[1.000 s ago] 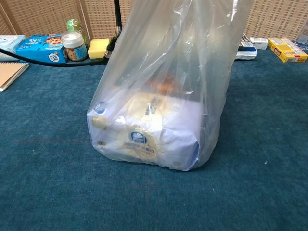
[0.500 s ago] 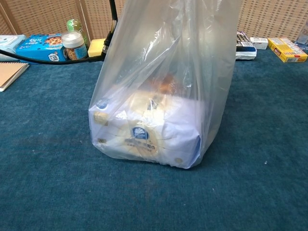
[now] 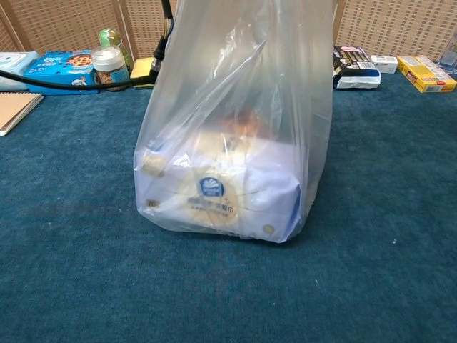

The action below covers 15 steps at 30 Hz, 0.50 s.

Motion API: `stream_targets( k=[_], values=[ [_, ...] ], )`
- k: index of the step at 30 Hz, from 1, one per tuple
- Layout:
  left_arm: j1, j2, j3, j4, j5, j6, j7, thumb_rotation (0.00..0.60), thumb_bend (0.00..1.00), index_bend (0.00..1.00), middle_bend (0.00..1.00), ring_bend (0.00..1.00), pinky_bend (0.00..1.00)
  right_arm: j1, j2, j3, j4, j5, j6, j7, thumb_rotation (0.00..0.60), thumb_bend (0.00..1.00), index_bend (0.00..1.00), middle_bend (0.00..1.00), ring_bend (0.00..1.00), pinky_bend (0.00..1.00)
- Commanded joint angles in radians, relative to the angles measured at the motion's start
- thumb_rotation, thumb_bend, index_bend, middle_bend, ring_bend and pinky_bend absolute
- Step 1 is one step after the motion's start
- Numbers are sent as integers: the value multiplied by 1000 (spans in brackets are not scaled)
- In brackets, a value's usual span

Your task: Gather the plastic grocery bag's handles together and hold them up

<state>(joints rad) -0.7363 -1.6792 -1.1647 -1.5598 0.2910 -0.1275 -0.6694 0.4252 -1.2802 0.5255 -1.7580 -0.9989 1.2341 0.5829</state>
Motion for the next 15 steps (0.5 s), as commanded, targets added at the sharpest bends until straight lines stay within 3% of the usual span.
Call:
stream_targets(
  k=[1, 9, 15],
  values=[
    [-7, 5, -7, -15, 7, 11, -17, 126, 267, 556, 531, 443, 525, -16, -3, -15, 10, -8, 5, -1, 600, 199, 407, 319, 192, 82],
    [-34, 16, -30, -47, 33, 71, -50, 374, 395, 667, 647, 547, 610, -13, -6, -22, 47, -11, -16, -19, 600, 202, 418, 320, 212, 106],
    [-82, 42, -52, -57, 50, 123, -80, 499, 432, 764, 741, 627, 652, -29, -6, -45, 69, -19, -24, -30, 600, 202, 422, 328, 227, 131]
  ],
)
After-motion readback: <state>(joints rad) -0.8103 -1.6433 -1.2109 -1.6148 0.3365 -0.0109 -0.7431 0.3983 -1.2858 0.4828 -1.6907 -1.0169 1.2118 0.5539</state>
